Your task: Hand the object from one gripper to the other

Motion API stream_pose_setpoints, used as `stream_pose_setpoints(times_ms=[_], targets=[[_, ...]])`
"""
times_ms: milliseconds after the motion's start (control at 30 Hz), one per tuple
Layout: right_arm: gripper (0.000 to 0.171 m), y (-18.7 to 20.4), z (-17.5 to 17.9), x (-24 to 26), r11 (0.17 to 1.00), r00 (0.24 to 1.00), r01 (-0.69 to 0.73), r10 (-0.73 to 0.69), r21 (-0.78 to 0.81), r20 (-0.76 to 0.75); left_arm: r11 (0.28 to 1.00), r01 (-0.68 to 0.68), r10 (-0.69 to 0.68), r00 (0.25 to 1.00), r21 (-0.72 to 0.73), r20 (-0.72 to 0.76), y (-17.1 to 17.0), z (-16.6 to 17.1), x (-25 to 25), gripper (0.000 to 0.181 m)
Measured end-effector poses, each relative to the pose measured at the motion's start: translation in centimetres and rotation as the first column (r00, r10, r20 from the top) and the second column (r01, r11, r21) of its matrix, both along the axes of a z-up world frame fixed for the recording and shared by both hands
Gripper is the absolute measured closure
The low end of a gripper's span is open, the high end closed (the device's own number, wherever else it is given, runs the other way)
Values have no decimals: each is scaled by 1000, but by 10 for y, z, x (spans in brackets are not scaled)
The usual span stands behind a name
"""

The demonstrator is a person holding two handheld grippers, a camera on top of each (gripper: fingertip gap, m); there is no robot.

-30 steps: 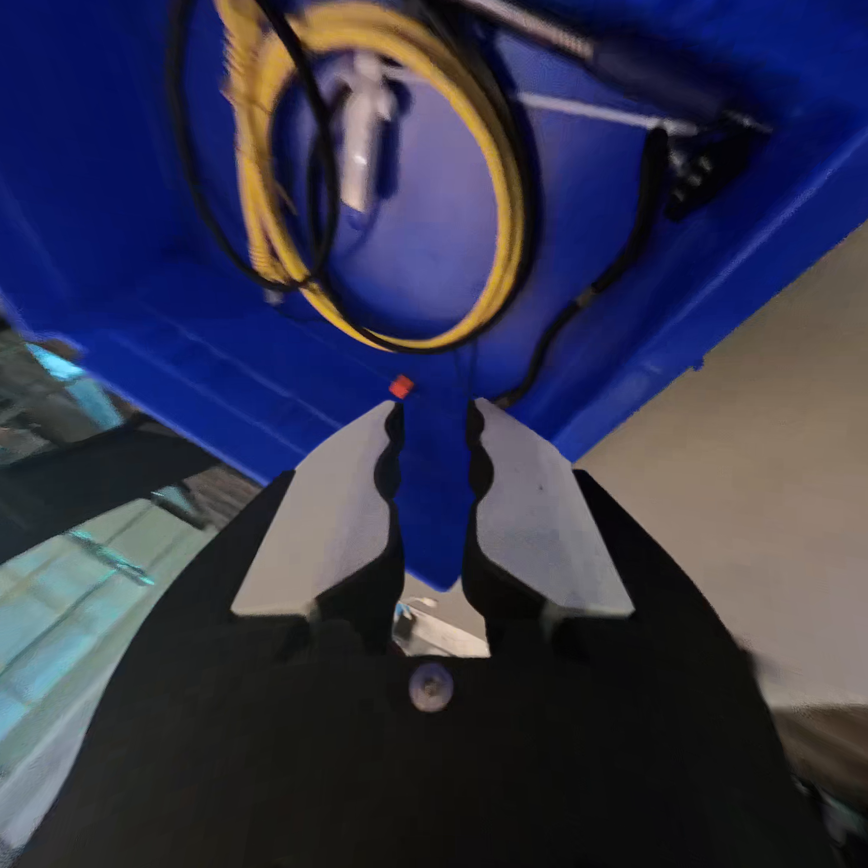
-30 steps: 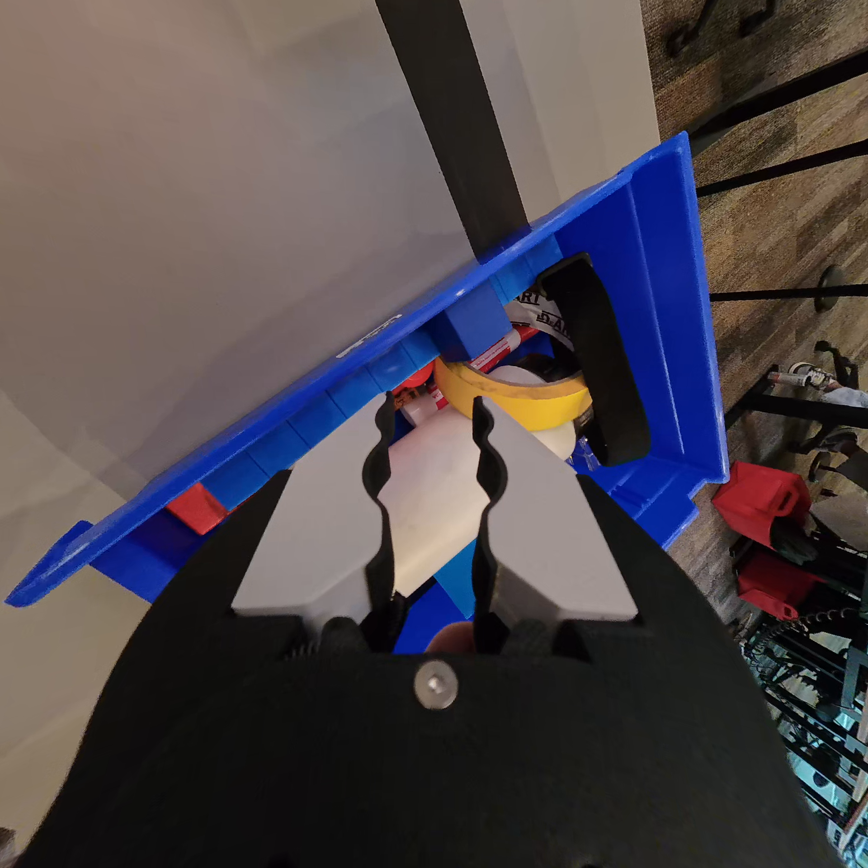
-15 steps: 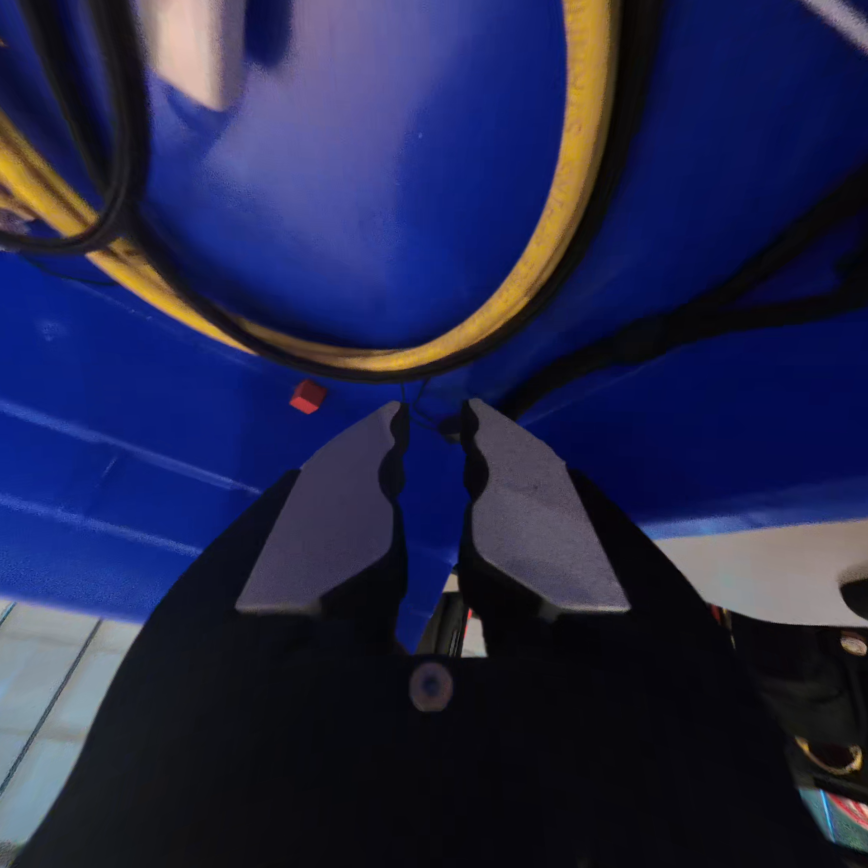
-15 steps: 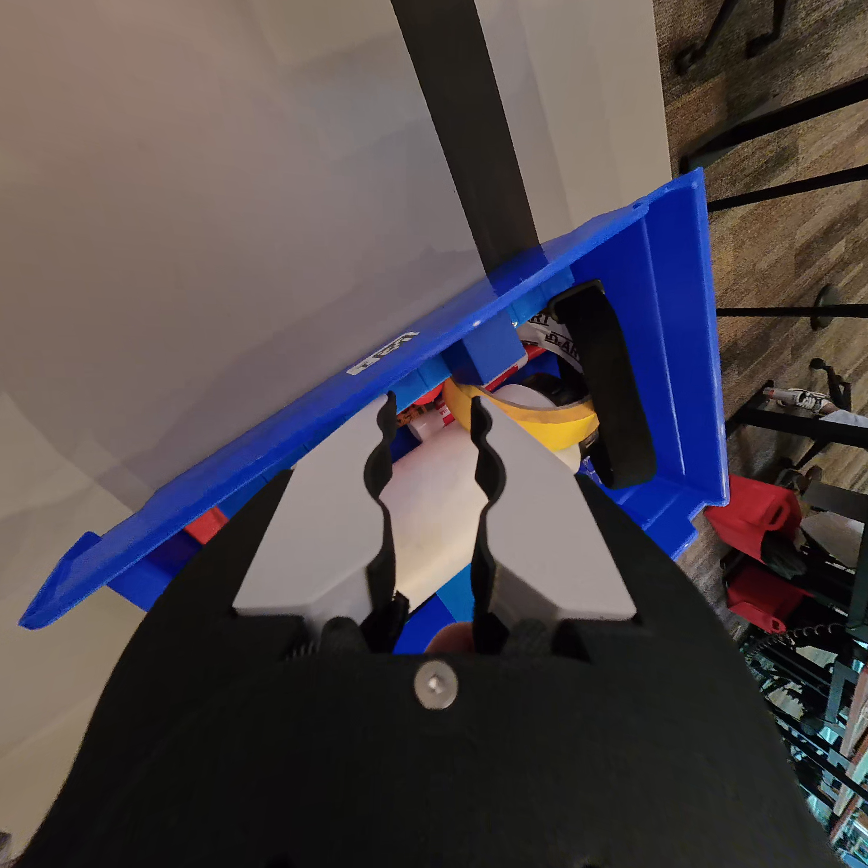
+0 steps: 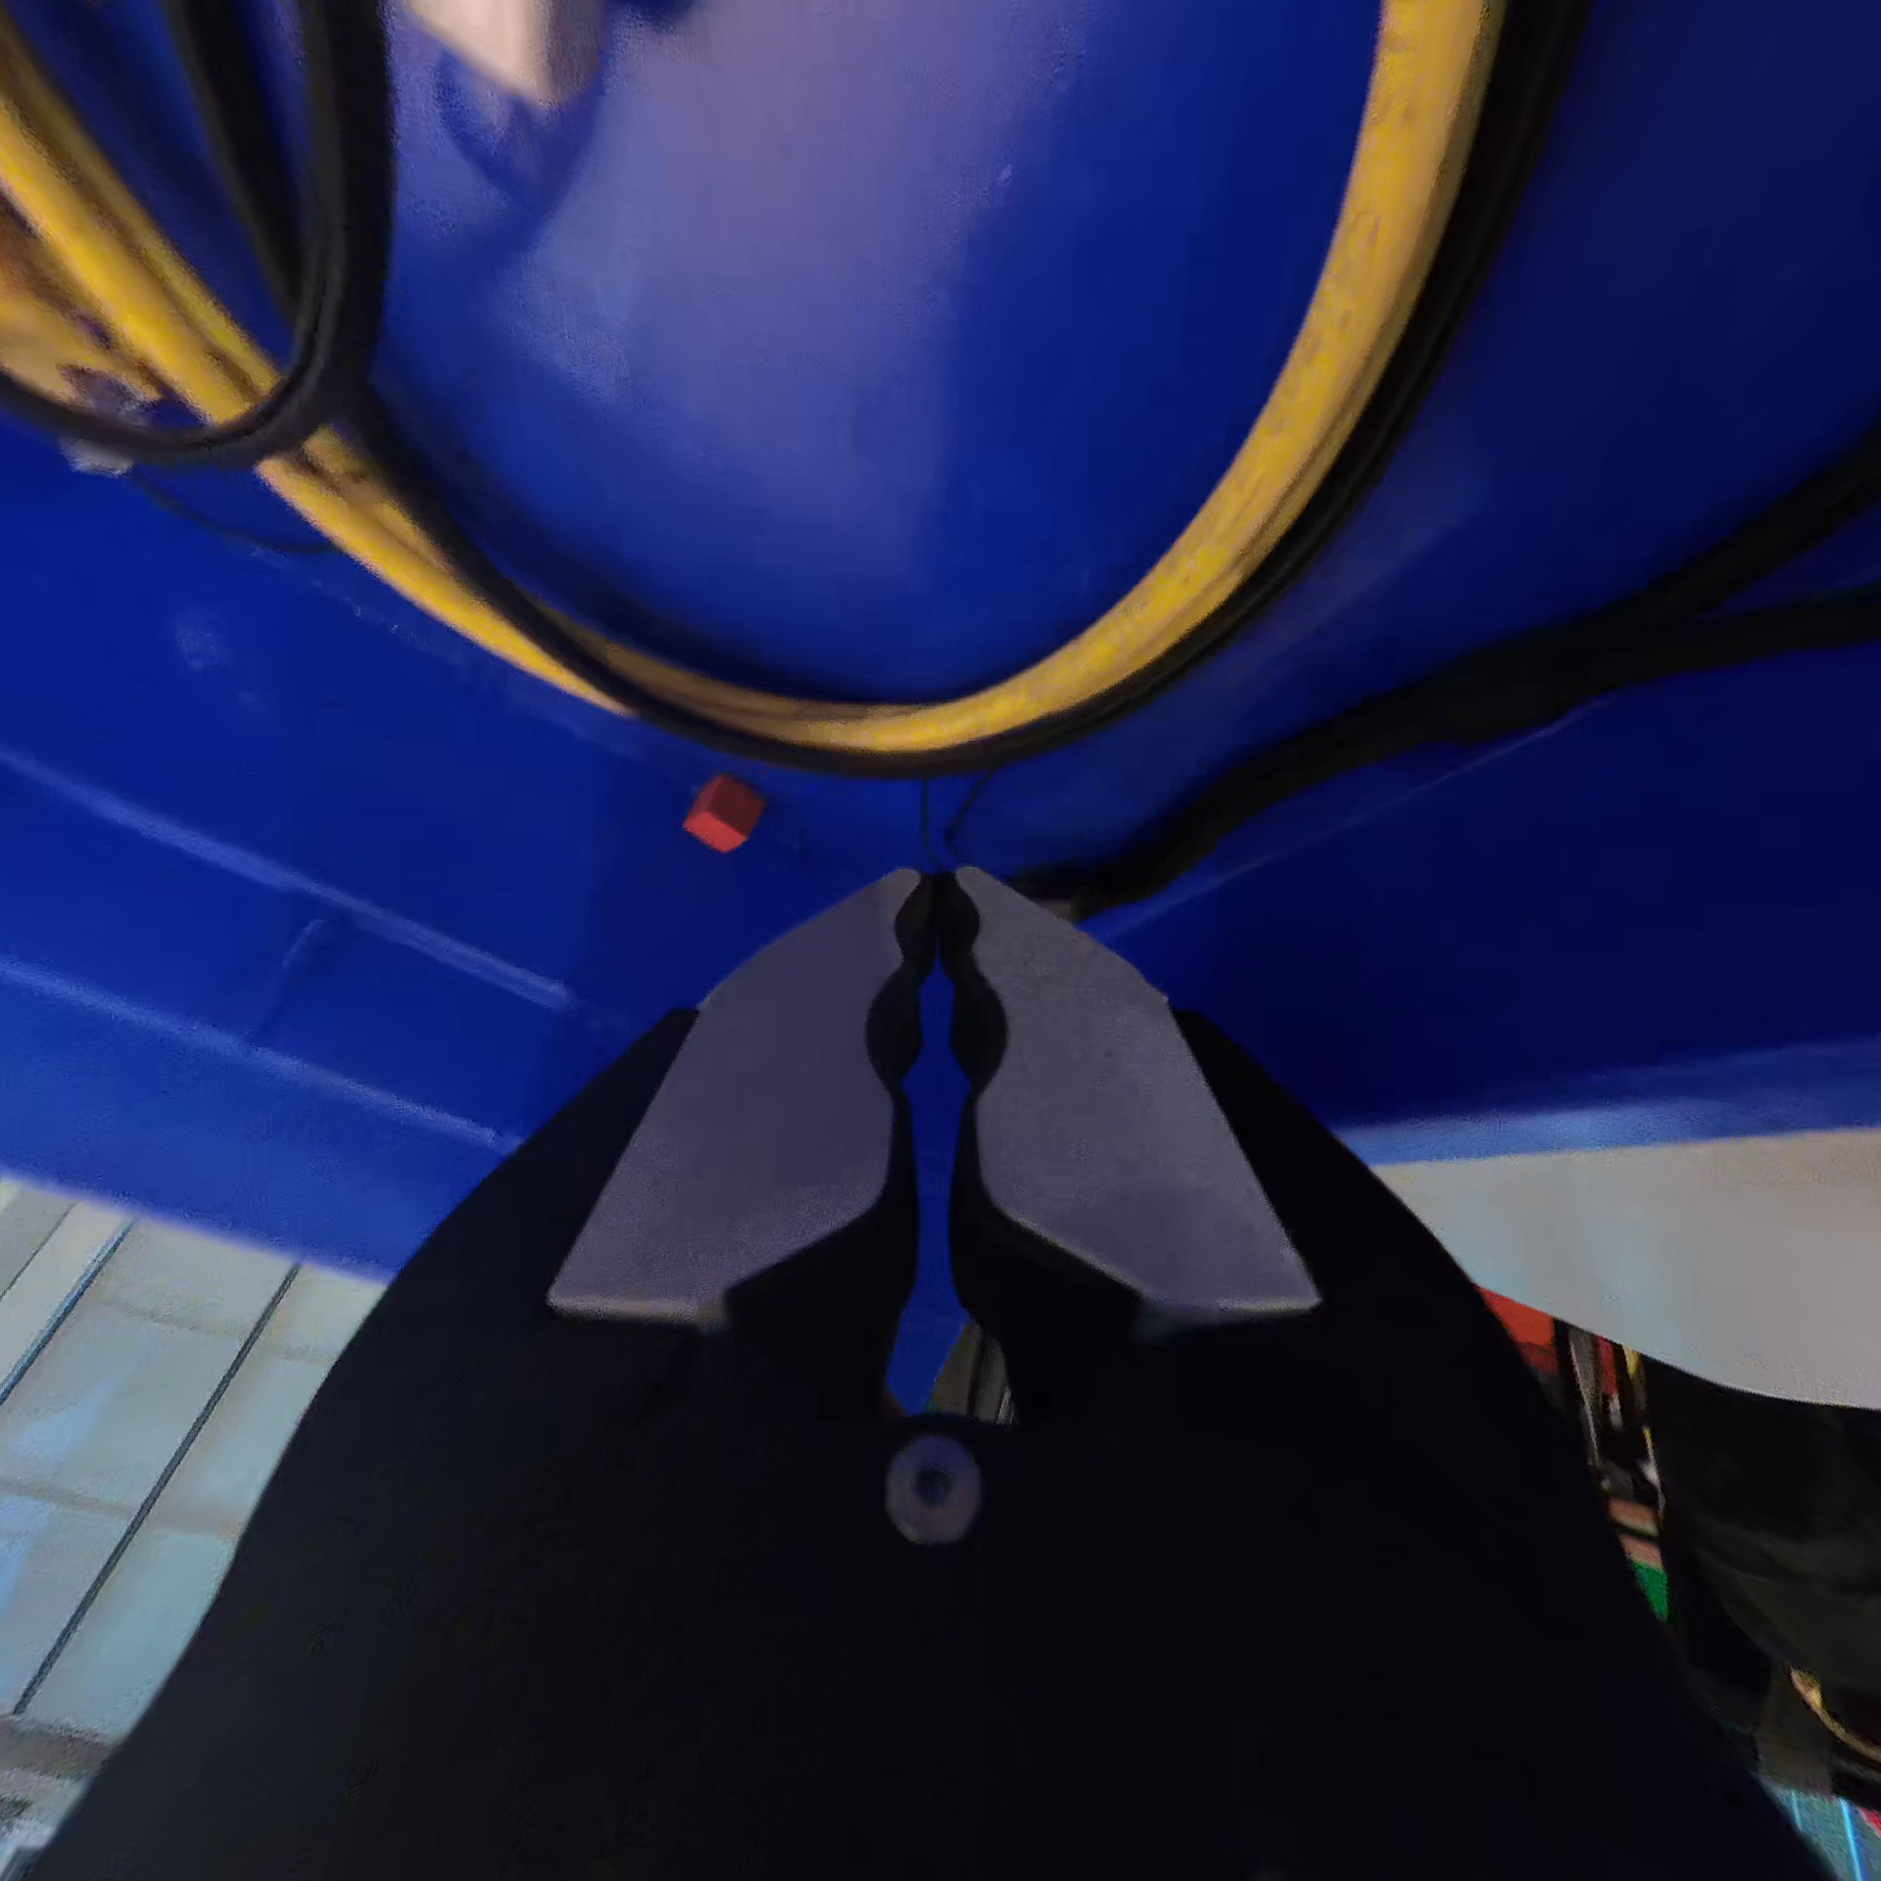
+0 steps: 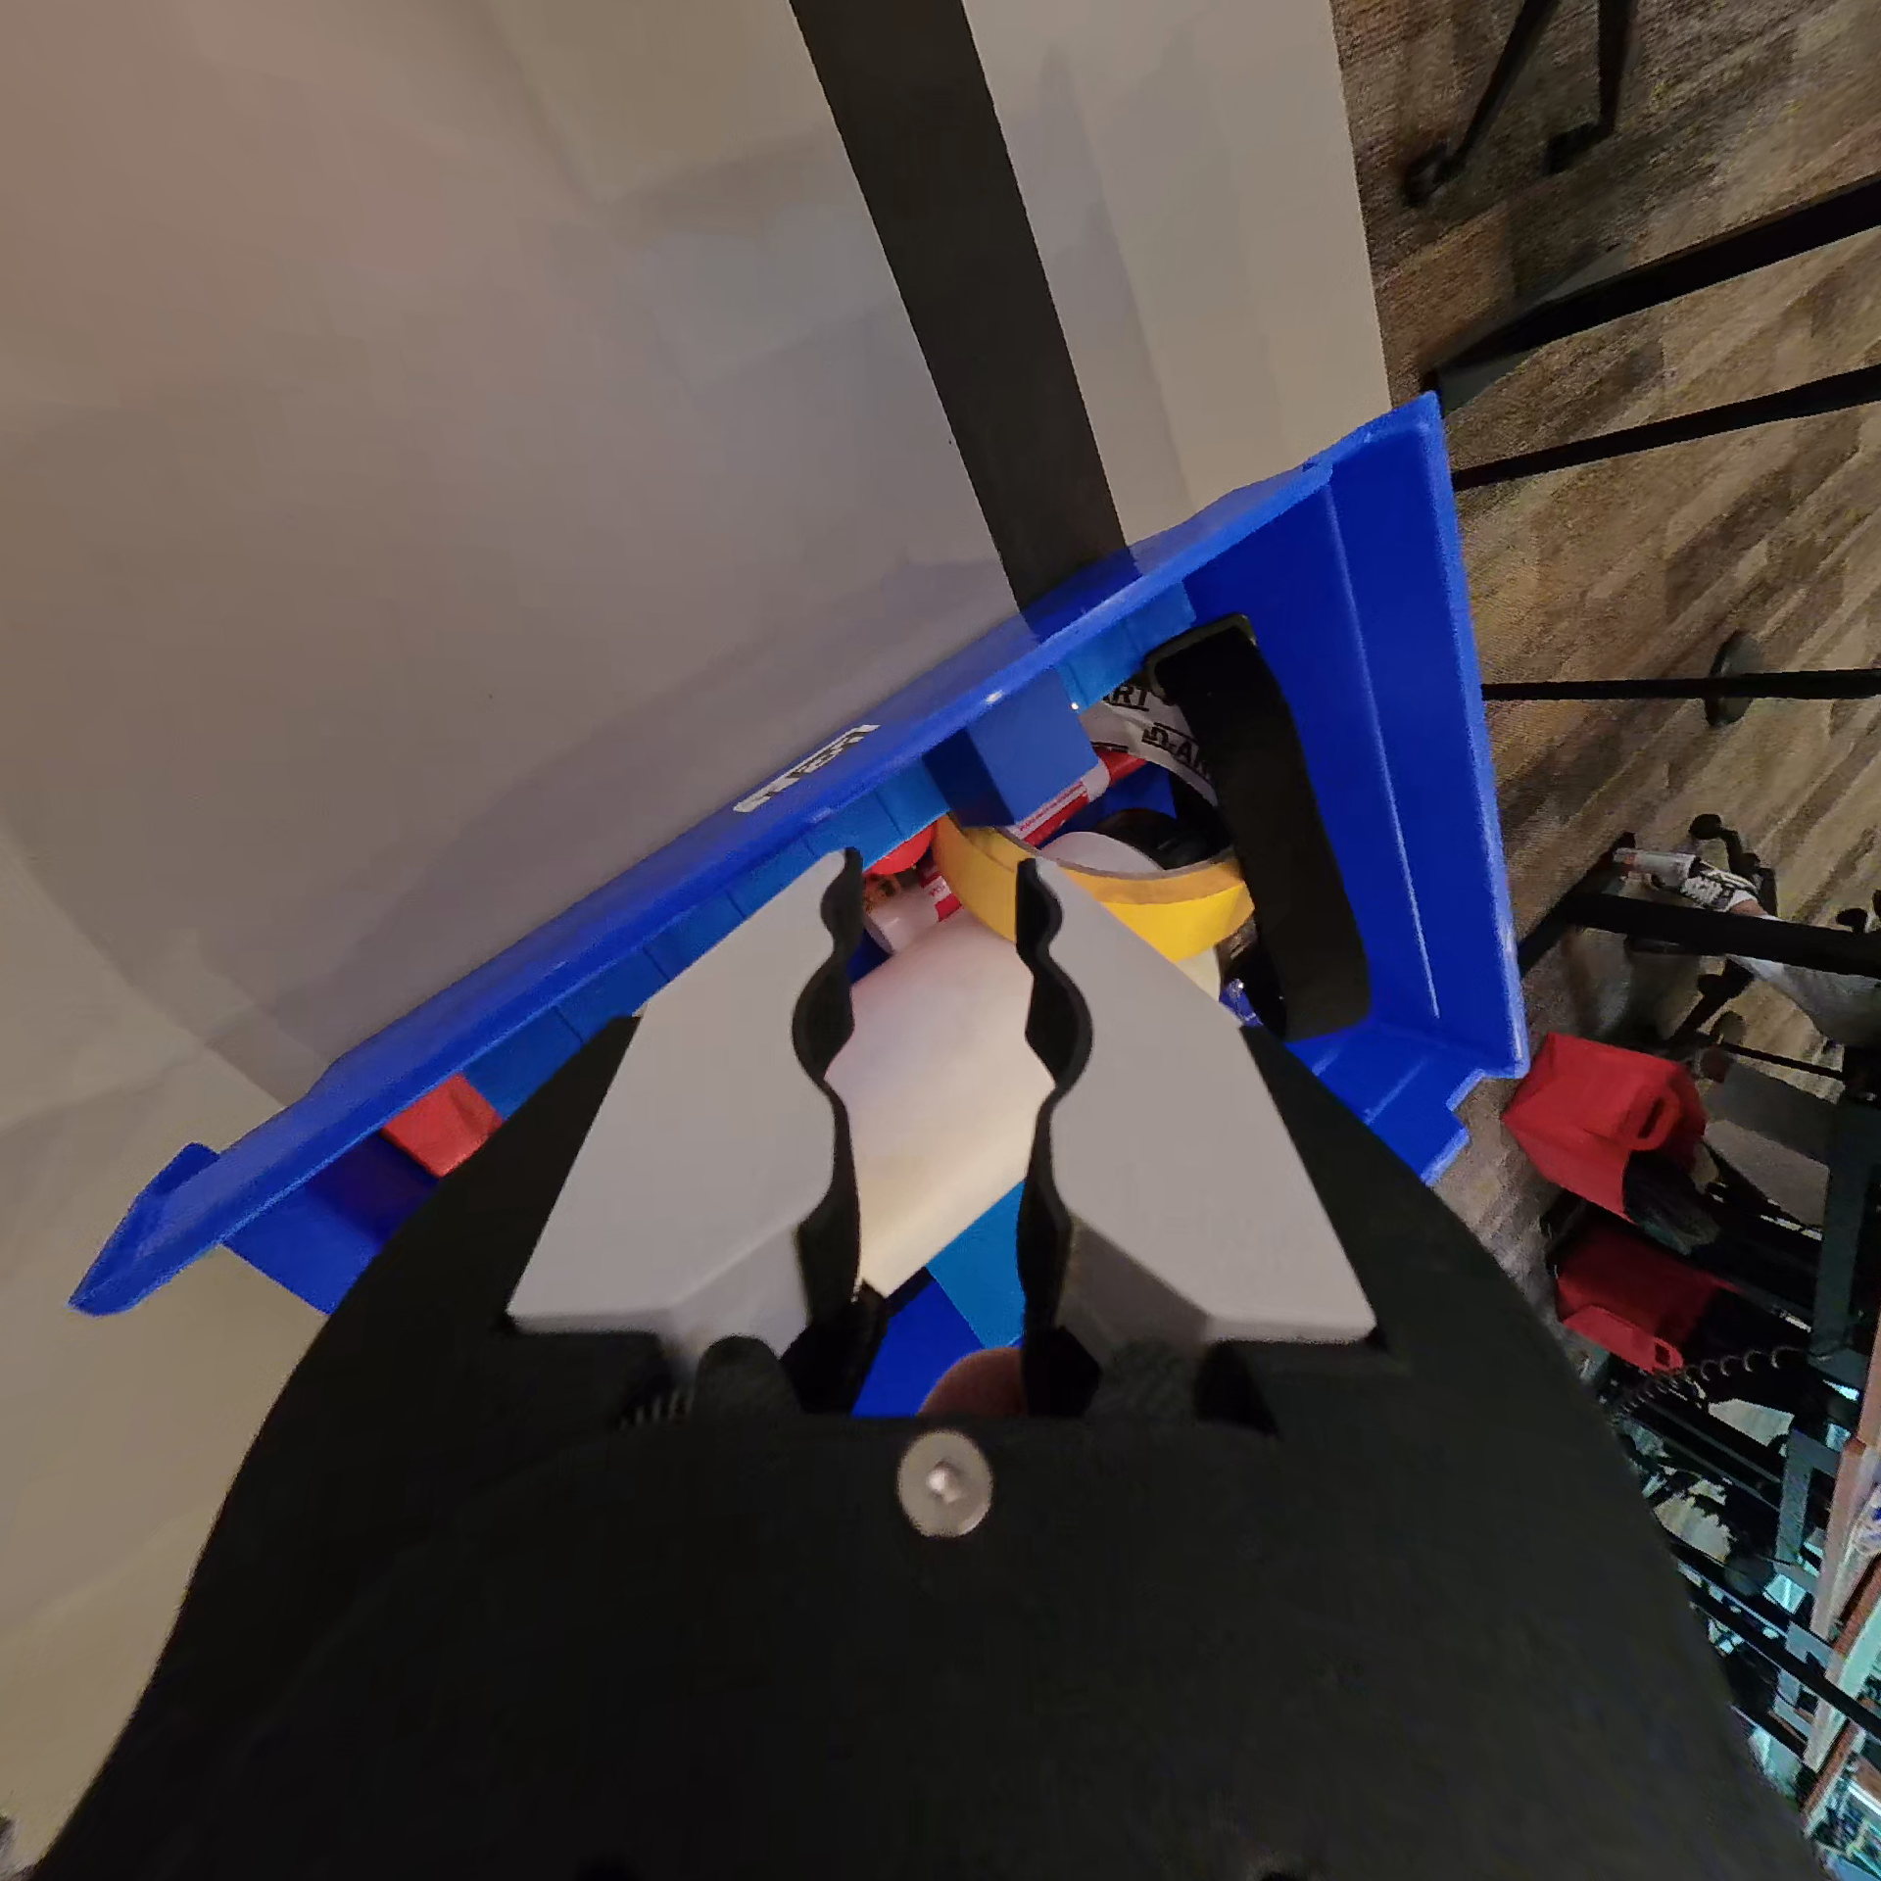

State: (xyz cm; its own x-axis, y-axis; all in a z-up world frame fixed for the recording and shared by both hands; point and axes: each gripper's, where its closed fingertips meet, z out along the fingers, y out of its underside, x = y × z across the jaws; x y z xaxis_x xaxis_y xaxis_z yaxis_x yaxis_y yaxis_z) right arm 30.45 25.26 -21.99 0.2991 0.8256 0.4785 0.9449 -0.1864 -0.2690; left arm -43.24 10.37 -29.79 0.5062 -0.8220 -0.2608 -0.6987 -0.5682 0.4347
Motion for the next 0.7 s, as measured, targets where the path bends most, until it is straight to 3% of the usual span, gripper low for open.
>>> stream_pose_setpoints(times_ms=[233,333,433,700], targets=[[144,-2,5,-5,1000,1000,-12,12,14,0,992,-54,48,997,113,56,1,26,-1,181],[144,-3,6,-7,1000,1000,-19,19,16,6,985,-173,173,980,0,95,-17,15,8,160],[144,-4,7,-8,1000,1000,-21,21,18,7,971,-234,236,969,-42,71,-19,11,8,150],[145,-4,10,-9,999,1000,-28,28,26,-3,887,-418,435,899,-194,50,-28,-6,3,154]])
